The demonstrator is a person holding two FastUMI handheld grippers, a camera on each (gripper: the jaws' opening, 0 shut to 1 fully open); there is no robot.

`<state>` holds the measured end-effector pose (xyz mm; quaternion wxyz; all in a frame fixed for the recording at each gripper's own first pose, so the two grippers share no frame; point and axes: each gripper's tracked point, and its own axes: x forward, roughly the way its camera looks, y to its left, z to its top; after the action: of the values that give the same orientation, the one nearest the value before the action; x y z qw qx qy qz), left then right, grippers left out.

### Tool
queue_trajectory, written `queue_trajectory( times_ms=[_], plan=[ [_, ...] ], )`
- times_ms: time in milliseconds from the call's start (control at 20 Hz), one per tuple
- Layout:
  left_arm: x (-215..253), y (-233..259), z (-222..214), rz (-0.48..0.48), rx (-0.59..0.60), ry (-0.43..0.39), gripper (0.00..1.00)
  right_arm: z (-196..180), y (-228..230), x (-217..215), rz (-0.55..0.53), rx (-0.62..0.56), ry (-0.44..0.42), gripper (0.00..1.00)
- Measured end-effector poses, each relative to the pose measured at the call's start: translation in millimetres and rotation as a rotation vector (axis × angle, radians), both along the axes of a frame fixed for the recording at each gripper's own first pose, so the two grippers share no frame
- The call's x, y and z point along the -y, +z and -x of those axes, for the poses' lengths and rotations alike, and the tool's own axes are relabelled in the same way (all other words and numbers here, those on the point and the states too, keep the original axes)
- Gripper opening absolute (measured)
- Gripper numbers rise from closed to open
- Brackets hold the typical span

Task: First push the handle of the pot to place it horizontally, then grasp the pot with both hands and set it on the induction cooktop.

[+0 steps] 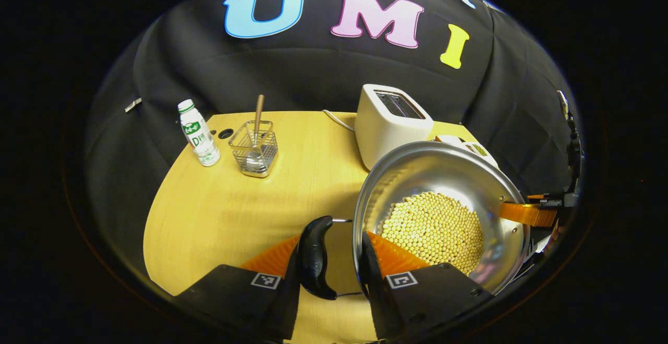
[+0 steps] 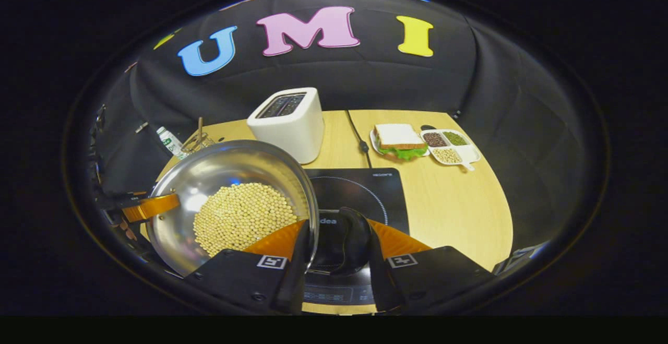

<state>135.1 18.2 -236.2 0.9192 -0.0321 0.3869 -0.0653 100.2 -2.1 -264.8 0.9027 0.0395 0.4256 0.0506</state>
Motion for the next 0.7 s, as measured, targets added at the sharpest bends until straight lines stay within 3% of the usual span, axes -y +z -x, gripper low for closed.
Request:
queue_trajectory(
  times_ms=[600,650,700],
  plan=[
    [70.2,-15.7,-21.7,0.012,-0.011,-0.034,0.59,-13.8,-15.2,68.7,0.007,-0.015,-0.039,0.55],
    [74.8,-17.0,-22.5,0.012,-0.011,-0.035,0.59,-15.3,-17.5,72.3,0.006,-0.017,-0.04,0.51],
    [78.9,-18.6,-24.5,0.013,-0.012,-0.035,0.59,-16.7,-19.2,76.8,0.006,-0.018,-0.041,0.54]
  ],
)
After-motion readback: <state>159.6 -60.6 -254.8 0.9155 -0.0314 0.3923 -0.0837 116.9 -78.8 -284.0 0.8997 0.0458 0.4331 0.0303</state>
